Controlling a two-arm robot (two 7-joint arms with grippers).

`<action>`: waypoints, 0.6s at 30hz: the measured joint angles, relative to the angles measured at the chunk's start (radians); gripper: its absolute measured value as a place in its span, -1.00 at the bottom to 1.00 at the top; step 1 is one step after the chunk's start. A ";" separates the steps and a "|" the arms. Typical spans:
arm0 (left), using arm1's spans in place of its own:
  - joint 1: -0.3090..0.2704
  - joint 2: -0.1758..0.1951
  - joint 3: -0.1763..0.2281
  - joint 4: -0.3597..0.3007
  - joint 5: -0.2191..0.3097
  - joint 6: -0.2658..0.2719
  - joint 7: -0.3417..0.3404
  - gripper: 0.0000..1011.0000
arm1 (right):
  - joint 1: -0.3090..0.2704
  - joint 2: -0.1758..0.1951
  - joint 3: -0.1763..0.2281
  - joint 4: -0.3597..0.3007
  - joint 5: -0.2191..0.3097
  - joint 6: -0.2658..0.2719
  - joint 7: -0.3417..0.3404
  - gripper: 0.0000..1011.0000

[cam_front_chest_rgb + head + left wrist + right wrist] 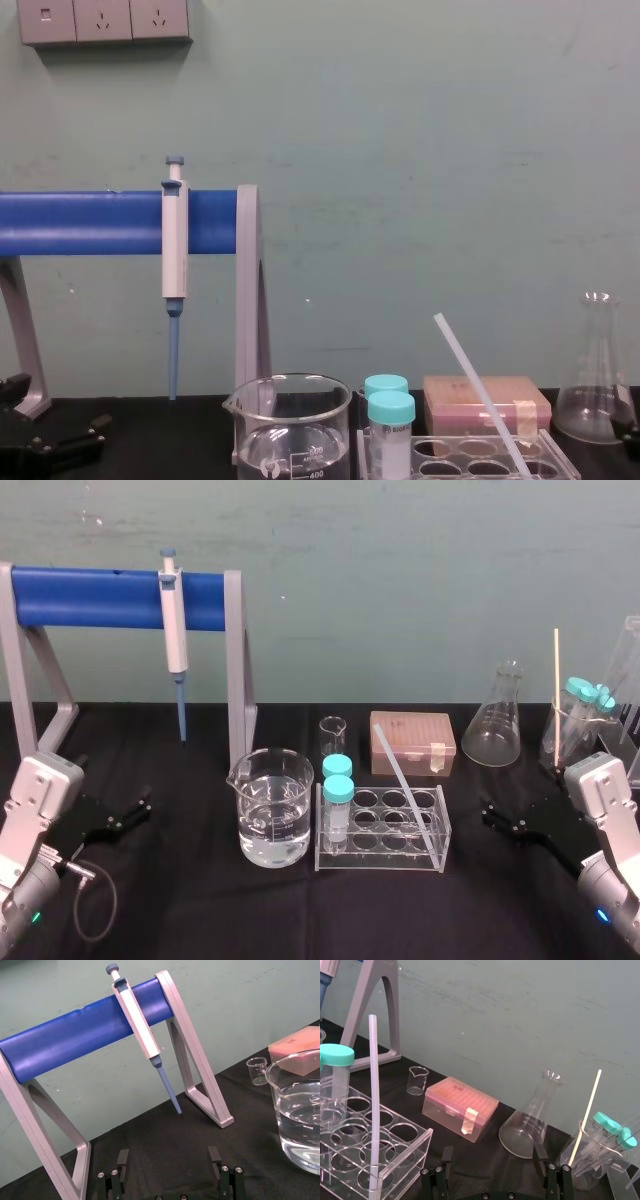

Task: Pick up the stirring rod with one hand, then place it down.

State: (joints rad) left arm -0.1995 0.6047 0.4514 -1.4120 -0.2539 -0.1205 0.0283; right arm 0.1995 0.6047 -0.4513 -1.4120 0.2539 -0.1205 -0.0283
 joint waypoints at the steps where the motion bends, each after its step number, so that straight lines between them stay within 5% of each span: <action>1: 0.000 0.000 0.000 0.000 0.000 0.000 0.000 0.98 | 0.000 0.000 0.000 0.000 0.000 0.000 0.000 0.98; 18: 0.000 0.000 0.000 0.000 0.000 0.000 0.000 0.98 | -0.005 0.005 0.009 -0.007 -0.001 -0.011 0.011 0.98</action>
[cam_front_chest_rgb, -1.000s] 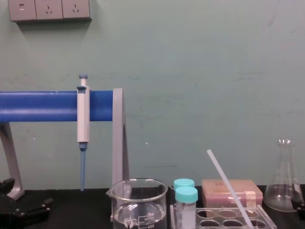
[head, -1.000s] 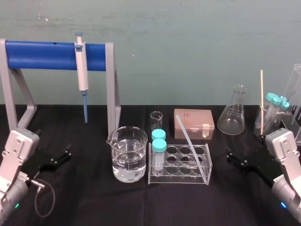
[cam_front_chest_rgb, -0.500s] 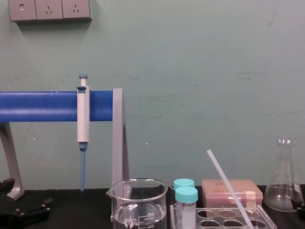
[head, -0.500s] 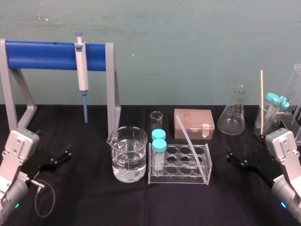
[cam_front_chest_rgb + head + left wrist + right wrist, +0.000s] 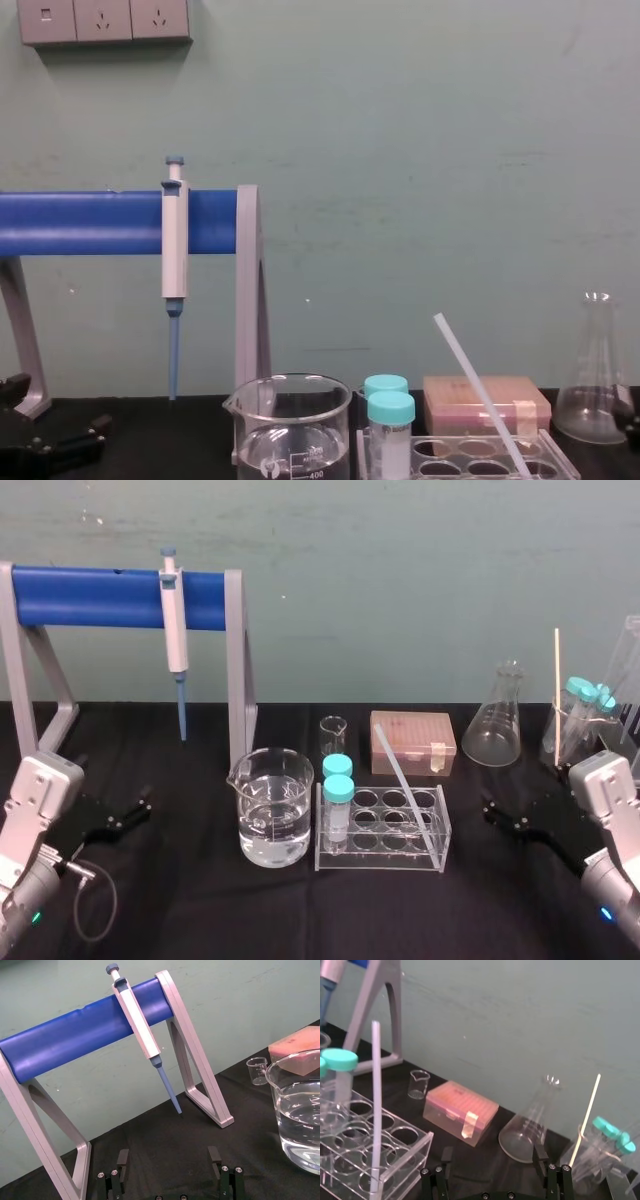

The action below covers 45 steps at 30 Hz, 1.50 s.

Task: Pick up the stirring rod with one hand, then place it down.

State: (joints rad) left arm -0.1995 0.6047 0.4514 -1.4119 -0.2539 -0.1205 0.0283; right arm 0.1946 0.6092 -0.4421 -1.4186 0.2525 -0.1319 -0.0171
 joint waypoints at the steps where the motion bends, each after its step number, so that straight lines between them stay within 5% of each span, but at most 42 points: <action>1: 0.000 0.000 0.000 0.000 0.000 0.000 0.000 0.98 | -0.004 0.004 0.008 -0.007 0.002 -0.009 0.013 0.98; 19: 0.000 0.000 0.000 0.000 0.000 0.000 0.000 0.98 | 0.045 0.023 0.033 -0.023 0.084 -0.094 0.290 0.98; 45: 0.000 0.000 0.000 0.000 0.000 0.000 0.000 0.98 | 0.233 -0.069 0.007 0.215 0.092 -0.164 0.591 0.98</action>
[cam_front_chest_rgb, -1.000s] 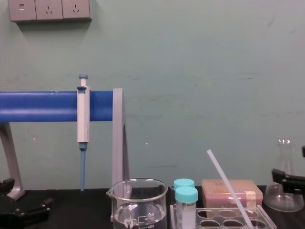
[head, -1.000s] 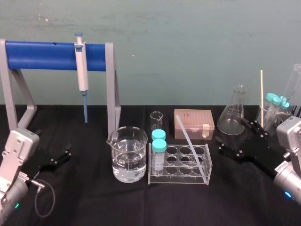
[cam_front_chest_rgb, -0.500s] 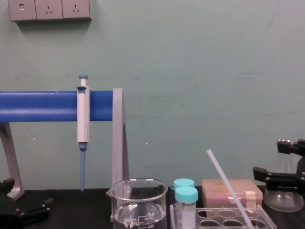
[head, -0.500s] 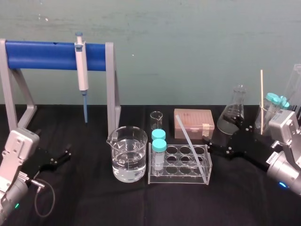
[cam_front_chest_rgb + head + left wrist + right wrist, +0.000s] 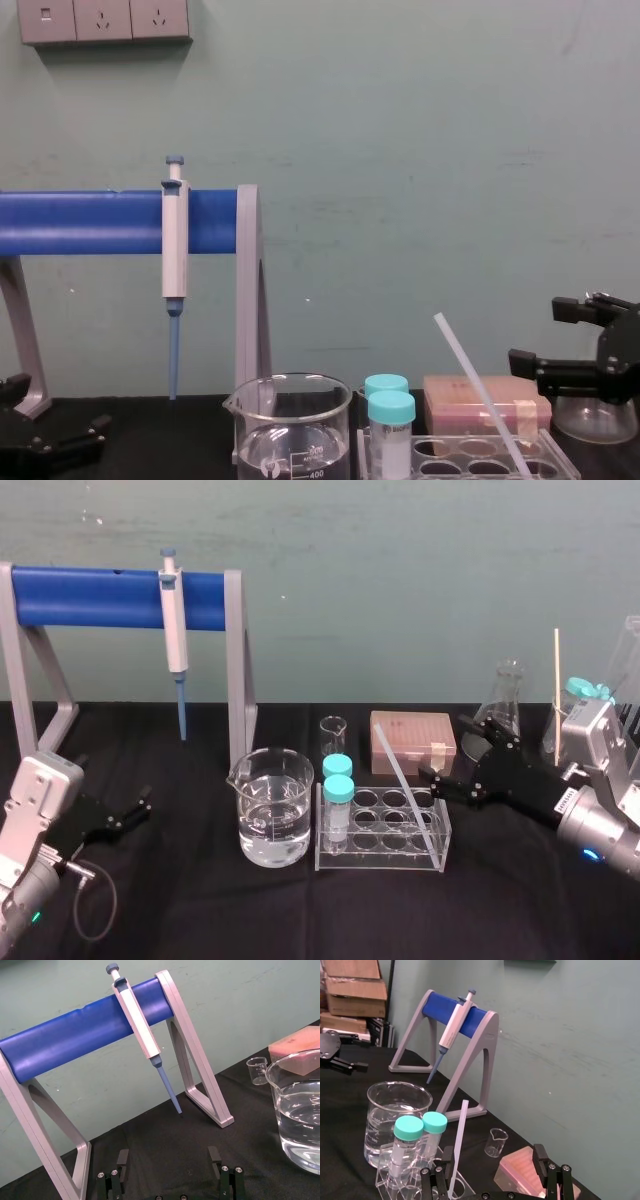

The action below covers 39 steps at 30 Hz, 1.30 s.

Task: Pick up the stirring rod with one hand, then place it down.

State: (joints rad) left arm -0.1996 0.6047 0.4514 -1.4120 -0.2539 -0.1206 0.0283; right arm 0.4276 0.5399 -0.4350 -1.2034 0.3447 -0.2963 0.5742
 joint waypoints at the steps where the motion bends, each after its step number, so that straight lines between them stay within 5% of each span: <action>1: 0.000 0.000 0.000 0.000 0.000 0.000 0.000 0.98 | 0.006 -0.004 0.000 0.010 0.000 -0.002 0.008 0.98; 21: 0.000 0.000 0.000 0.000 0.000 0.000 0.000 0.98 | 0.156 -0.127 -0.021 0.247 0.052 -0.001 0.225 0.98; 39: 0.000 0.000 0.000 0.000 0.000 0.000 0.000 0.98 | 0.242 -0.203 -0.046 0.415 0.102 0.051 0.321 0.98</action>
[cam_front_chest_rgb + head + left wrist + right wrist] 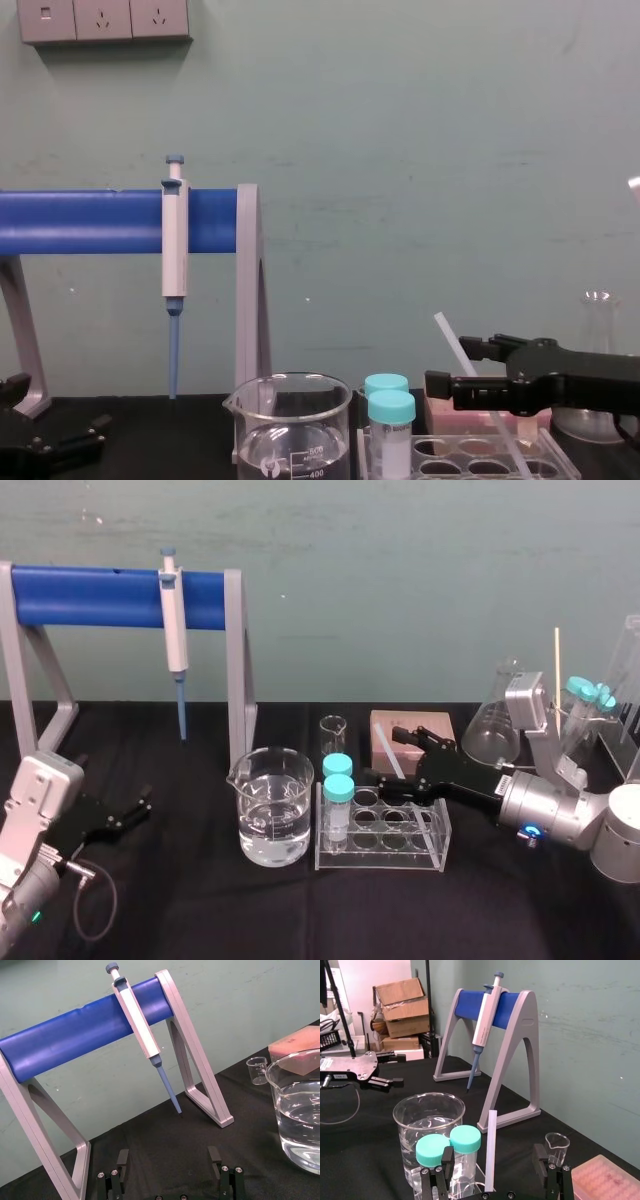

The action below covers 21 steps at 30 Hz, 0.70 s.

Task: Pick up the stirring rod with one hand, then place it down.

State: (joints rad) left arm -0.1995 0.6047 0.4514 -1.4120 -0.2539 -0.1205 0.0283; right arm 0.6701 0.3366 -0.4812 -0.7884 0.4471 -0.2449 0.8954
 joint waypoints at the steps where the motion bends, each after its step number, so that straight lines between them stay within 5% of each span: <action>1: 0.000 0.000 0.000 0.000 0.000 0.000 0.000 0.98 | 0.003 -0.002 -0.001 0.003 0.000 0.000 0.000 0.98; 21: 0.000 0.000 0.000 0.000 0.000 0.000 0.000 0.98 | 0.002 -0.001 -0.001 0.002 0.000 0.001 0.001 0.91</action>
State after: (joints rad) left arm -0.1995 0.6047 0.4514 -1.4120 -0.2539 -0.1205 0.0283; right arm 0.6721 0.3352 -0.4821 -0.7861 0.4475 -0.2444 0.8965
